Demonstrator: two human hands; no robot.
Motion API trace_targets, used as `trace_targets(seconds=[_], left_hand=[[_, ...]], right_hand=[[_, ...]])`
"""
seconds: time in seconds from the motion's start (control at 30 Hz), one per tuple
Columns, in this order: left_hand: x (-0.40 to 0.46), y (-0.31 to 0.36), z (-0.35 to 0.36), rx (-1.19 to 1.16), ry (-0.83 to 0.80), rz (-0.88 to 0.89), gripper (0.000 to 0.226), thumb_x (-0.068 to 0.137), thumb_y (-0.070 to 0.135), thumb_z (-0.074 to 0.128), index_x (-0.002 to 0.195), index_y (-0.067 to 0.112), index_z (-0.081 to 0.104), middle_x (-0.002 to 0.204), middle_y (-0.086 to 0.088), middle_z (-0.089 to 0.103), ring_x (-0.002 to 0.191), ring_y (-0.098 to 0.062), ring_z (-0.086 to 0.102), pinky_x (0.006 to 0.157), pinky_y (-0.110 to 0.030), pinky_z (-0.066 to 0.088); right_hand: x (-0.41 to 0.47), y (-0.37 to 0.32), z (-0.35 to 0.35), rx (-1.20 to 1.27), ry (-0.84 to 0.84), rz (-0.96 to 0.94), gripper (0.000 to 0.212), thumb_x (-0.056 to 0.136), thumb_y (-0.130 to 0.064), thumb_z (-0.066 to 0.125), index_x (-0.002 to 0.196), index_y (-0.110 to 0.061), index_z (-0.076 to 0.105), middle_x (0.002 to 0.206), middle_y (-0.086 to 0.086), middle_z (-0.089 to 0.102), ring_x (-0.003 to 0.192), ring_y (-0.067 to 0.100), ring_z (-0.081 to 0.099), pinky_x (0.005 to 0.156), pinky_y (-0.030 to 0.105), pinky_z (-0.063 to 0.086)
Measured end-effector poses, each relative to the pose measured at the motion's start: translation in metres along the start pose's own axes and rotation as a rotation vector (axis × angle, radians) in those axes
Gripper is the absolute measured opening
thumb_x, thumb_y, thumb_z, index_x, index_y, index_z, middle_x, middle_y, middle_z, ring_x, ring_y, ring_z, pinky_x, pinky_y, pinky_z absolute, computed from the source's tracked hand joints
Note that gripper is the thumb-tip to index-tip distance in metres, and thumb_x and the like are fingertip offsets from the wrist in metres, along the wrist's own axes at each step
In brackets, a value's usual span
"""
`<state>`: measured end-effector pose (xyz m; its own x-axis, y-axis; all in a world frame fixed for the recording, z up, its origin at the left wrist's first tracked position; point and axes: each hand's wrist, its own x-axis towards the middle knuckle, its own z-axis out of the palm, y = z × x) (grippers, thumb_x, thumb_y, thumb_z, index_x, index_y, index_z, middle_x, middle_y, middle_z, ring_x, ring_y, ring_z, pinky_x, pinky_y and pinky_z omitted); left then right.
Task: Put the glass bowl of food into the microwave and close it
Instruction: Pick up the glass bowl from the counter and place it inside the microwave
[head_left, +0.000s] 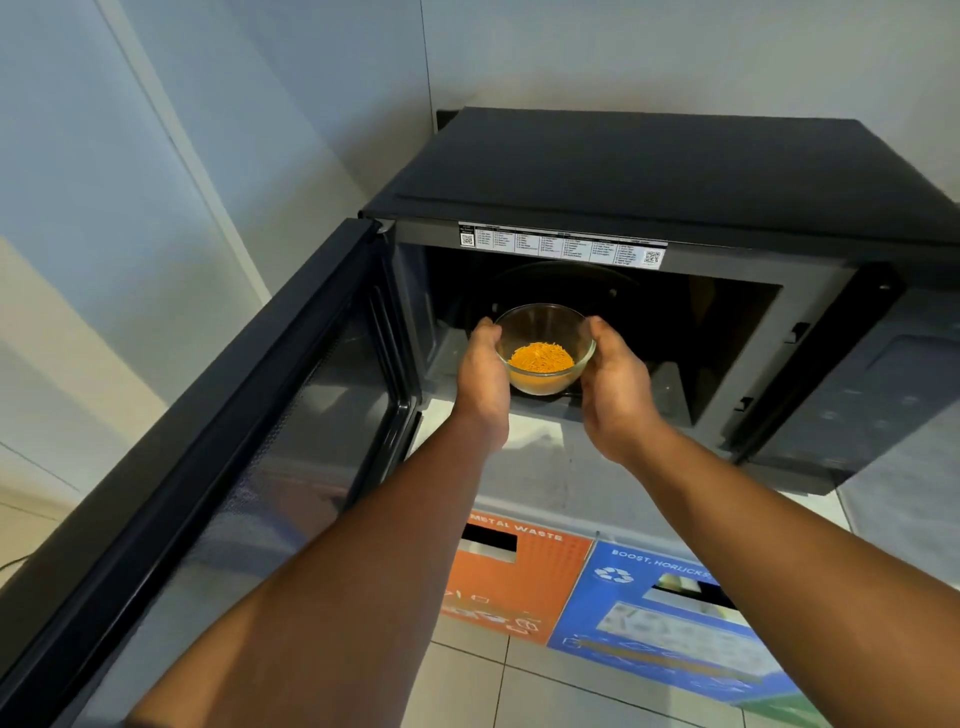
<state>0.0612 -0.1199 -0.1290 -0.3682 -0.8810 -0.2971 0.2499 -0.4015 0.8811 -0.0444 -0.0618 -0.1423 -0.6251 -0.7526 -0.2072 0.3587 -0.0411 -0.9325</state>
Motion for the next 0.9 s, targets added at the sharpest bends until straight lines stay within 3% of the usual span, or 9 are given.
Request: trace_targets(seconds=[0.27, 0.37, 0.43, 0.53, 0.63, 0.7, 0.8, 0.9], left_hand=[[0.009, 0.002, 0.024, -0.043, -0.017, -0.013, 0.055, 0.105, 0.026, 0.039, 0.155, 0.004, 0.039, 0.152, -0.02, 0.053, 0.139, -0.033, 0.051, 0.122, -0.048, 0.032], [0.023, -0.003, 0.027, -0.044, 0.008, -0.049, 0.038, 0.104, 0.028, 0.041, 0.125, 0.002, 0.059, 0.122, -0.017, 0.065, 0.115, -0.031, 0.061, 0.106, -0.037, 0.043], [0.034, -0.008, 0.03, -0.038, 0.014, -0.065, 0.039, 0.103, 0.031, 0.042, 0.12, 0.003, 0.064, 0.113, -0.019, 0.067, 0.106, -0.031, 0.063, 0.104, -0.039, 0.046], [0.053, -0.016, 0.034, -0.042, -0.017, -0.078, 0.052, 0.1, 0.036, 0.044, 0.134, 0.001, 0.063, 0.13, -0.026, 0.068, 0.124, -0.04, 0.063, 0.116, -0.052, 0.043], [0.07, -0.022, 0.036, -0.04, -0.015, -0.072, 0.052, 0.098, 0.037, 0.046, 0.134, 0.004, 0.064, 0.133, -0.026, 0.066, 0.127, -0.041, 0.061, 0.115, -0.055, 0.042], [0.083, -0.026, 0.036, -0.051, -0.005, -0.051, 0.049, 0.097, 0.035, 0.045, 0.128, 0.003, 0.067, 0.131, -0.025, 0.067, 0.126, -0.039, 0.061, 0.116, -0.054, 0.042], [0.105, -0.028, 0.038, -0.099, 0.002, -0.021, 0.037, 0.1, 0.029, 0.046, 0.122, 0.009, 0.069, 0.129, -0.018, 0.069, 0.125, -0.034, 0.061, 0.117, -0.05, 0.04], [0.118, -0.026, 0.045, -0.142, -0.039, -0.042, 0.046, 0.102, 0.029, 0.047, 0.14, 0.007, 0.061, 0.14, -0.017, 0.064, 0.132, -0.034, 0.057, 0.12, -0.047, 0.037]], right_hand=[[0.017, -0.014, -0.01, -0.058, -0.014, -0.052, 0.043, 0.107, -0.042, 0.042, 0.13, -0.013, 0.065, 0.123, 0.014, 0.073, 0.118, 0.027, 0.068, 0.106, 0.044, 0.051], [0.033, -0.015, -0.01, -0.04, 0.017, -0.016, 0.042, 0.105, -0.037, 0.047, 0.13, -0.008, 0.064, 0.122, 0.019, 0.072, 0.117, 0.033, 0.068, 0.108, 0.049, 0.049], [0.045, -0.012, -0.012, -0.047, 0.035, -0.011, 0.039, 0.104, -0.032, 0.048, 0.126, -0.006, 0.067, 0.116, 0.02, 0.074, 0.111, 0.034, 0.07, 0.104, 0.047, 0.053], [0.063, -0.007, -0.018, -0.083, 0.026, -0.005, 0.038, 0.103, -0.03, 0.045, 0.113, -0.008, 0.074, 0.103, 0.017, 0.079, 0.101, 0.034, 0.074, 0.091, 0.041, 0.059], [0.077, -0.007, -0.021, -0.068, -0.006, 0.012, 0.038, 0.1, -0.028, 0.047, 0.106, -0.006, 0.077, 0.107, 0.024, 0.077, 0.103, 0.039, 0.074, 0.095, 0.051, 0.059], [0.085, -0.006, -0.022, -0.052, -0.015, 0.004, 0.035, 0.101, -0.032, 0.051, 0.104, -0.008, 0.076, 0.101, 0.018, 0.08, 0.096, 0.031, 0.077, 0.084, 0.041, 0.063], [0.098, -0.002, -0.023, 0.008, -0.023, -0.019, 0.027, 0.101, -0.035, 0.057, 0.095, -0.016, 0.074, 0.075, -0.001, 0.08, 0.068, 0.01, 0.076, 0.054, 0.02, 0.056], [0.111, -0.002, -0.022, 0.019, -0.023, -0.034, 0.024, 0.102, -0.037, 0.055, 0.097, -0.021, 0.072, 0.076, -0.007, 0.08, 0.071, 0.008, 0.076, 0.055, 0.018, 0.055]])
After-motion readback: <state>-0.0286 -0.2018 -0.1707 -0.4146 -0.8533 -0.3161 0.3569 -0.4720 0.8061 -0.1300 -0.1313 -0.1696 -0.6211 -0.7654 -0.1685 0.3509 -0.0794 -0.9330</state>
